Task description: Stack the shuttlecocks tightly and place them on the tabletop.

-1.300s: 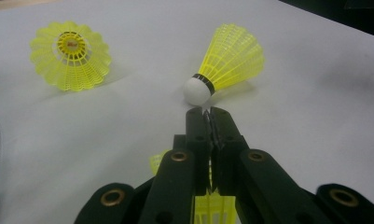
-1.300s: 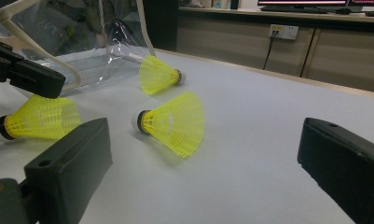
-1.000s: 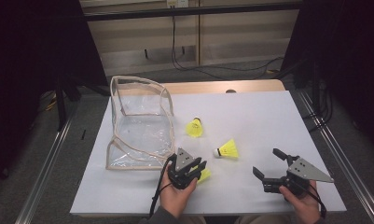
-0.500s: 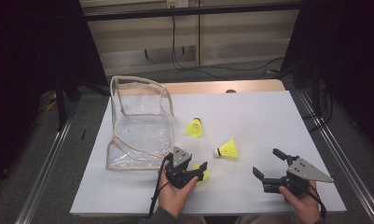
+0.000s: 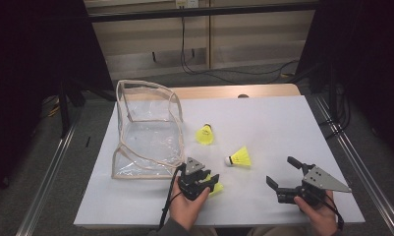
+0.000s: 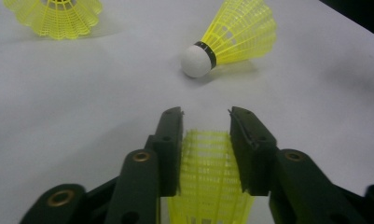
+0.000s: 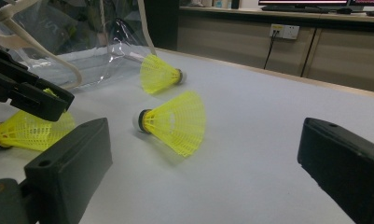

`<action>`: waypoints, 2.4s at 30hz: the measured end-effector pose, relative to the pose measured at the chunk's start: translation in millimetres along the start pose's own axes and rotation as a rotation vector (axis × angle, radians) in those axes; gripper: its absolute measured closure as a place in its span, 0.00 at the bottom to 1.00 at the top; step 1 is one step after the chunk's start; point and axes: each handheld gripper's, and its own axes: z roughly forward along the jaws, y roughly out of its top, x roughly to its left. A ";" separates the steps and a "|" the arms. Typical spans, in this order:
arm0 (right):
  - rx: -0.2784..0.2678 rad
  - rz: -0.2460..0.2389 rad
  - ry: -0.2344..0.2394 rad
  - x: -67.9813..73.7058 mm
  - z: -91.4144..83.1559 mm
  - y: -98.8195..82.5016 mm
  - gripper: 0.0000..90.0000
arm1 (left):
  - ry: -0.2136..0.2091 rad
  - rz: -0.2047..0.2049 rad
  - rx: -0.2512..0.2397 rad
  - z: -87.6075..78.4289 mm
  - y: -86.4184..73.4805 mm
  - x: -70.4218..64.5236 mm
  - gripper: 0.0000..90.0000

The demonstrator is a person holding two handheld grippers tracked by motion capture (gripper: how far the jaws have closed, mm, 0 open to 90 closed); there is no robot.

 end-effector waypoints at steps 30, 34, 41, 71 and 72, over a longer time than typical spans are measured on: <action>0.003 0.000 -0.004 -0.8 -0.8 -0.2 0.03 | -0.046 0.070 -0.048 6.2 50.2 -6.8 0.90; 0.002 -0.002 -0.004 -1.0 -0.8 -0.2 0.03 | -0.046 0.072 -0.055 7.6 60.1 -5.6 0.90; 0.001 -0.001 -0.003 -0.8 -0.8 0.0 0.03 | -0.047 0.063 -0.068 15.1 75.7 -3.6 0.90; -0.006 0.003 -0.003 -2.7 -1.8 0.1 0.03 | 0.003 0.070 -0.096 53.7 112.3 21.6 0.89; -0.007 0.005 -0.003 -2.7 -1.9 0.1 0.03 | 0.005 0.063 -0.094 54.6 112.0 22.9 0.89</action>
